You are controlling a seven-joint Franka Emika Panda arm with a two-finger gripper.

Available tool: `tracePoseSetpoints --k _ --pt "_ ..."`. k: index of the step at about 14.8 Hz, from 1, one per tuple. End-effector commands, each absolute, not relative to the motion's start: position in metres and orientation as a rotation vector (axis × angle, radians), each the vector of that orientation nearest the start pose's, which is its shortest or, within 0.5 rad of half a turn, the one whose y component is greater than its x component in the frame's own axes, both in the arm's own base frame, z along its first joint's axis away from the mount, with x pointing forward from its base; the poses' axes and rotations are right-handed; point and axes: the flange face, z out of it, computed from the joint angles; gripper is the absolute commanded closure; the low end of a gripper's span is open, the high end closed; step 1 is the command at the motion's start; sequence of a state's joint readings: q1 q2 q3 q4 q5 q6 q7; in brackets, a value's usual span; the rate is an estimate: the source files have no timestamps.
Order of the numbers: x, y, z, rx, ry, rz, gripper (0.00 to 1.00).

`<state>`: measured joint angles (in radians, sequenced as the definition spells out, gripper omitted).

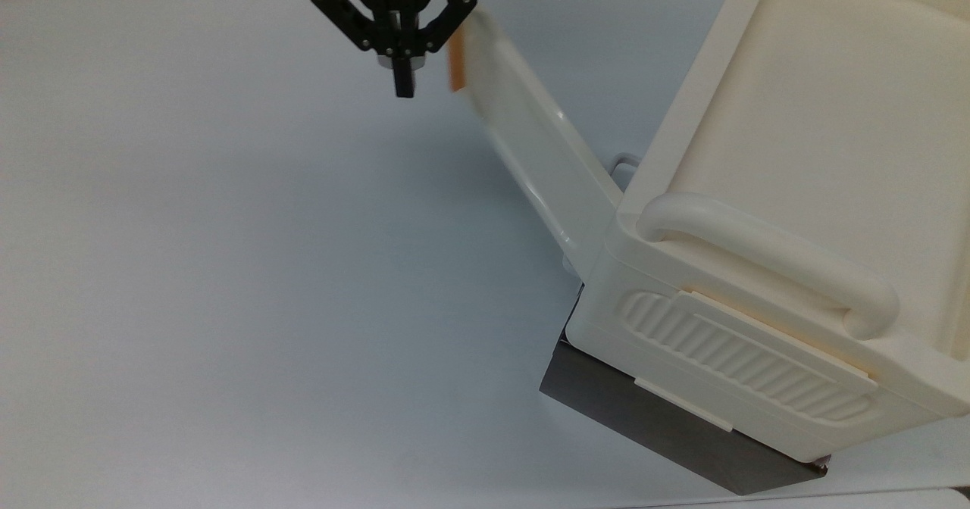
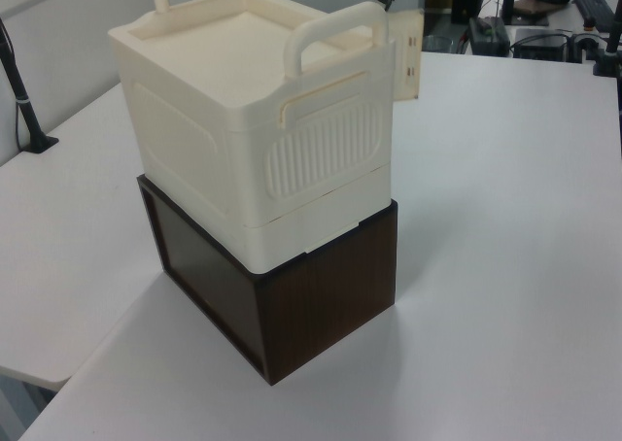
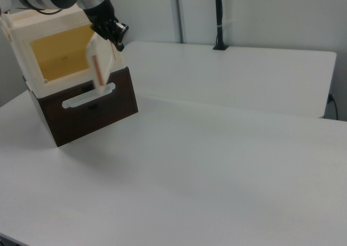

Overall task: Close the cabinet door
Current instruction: 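Push the cream door's edge with the gripper, swinging it toward the cabinet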

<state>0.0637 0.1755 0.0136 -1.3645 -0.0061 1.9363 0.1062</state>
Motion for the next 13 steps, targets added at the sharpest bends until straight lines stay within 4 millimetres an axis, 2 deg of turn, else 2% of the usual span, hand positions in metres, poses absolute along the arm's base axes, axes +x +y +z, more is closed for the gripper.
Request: tracePoseSetpoints --k 1,3,7,8,10,13 --pt "0.623 0.084 0.662 -3.022 -0.082 -0.531 1.0" --pt "0.617 0.108 0.66 -3.014 -0.139 -0.488 1.0" --pt "0.6 0.179 0.657 -2.981 -0.329 -0.447 1.0" --pt "0.594 0.203 0.656 -2.961 -0.38 -0.444 1.0" --pt "0.584 0.232 0.656 -2.923 -0.439 -0.442 1.0" --pt "0.585 0.248 0.66 -2.84 -0.434 -0.494 1.0"
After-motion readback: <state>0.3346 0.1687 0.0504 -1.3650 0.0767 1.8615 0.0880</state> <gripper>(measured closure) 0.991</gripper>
